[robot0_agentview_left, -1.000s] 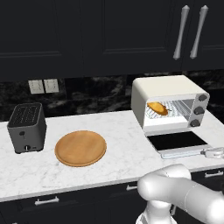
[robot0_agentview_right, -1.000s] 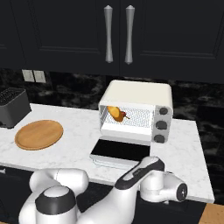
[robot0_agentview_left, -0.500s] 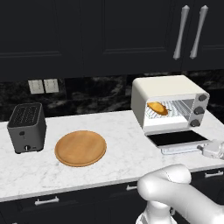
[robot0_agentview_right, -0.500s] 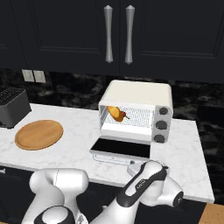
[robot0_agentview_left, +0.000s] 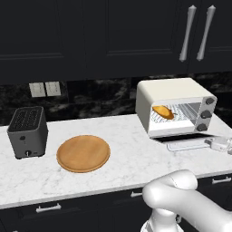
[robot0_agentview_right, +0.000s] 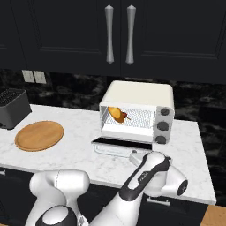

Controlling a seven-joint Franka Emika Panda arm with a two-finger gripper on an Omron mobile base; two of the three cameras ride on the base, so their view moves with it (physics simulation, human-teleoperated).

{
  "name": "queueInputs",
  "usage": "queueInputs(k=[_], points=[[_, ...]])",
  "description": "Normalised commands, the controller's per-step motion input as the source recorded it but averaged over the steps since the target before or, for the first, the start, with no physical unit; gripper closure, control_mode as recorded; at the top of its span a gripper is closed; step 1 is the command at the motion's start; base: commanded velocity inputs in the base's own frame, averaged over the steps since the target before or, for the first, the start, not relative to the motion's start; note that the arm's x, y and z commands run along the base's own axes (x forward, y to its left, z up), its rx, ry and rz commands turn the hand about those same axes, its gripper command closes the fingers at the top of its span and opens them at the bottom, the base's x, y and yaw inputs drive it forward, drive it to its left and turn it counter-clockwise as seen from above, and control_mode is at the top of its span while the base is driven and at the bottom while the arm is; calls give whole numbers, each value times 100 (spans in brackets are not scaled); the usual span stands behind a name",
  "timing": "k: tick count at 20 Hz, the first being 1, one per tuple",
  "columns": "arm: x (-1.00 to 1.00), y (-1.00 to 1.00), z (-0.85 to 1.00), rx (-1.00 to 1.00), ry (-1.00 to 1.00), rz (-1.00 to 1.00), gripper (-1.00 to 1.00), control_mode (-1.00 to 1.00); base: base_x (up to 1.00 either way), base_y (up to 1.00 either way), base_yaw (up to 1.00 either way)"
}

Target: Pick up the kebab skewer and baguette bread, and place them inside the toaster oven. Close the toaster oven door and start by setting the timer.

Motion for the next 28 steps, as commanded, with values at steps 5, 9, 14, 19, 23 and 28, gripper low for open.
queueInputs(k=[5,9,14,19,23,28], points=[[100,87,96,0,0,0,-100,-100,0,0,0],[100,91,95,0,-4,0,-100,-100,0,0,0],[100,100,42,0,-15,-1,-100,-100,0,0,0],[100,100,28,0,-24,-10,-100,-100,0,0,0],[100,100,28,0,-22,-22,-100,-100,0,0,0],[100,100,22,-6,-9,-33,-100,-100,0,0,0]])
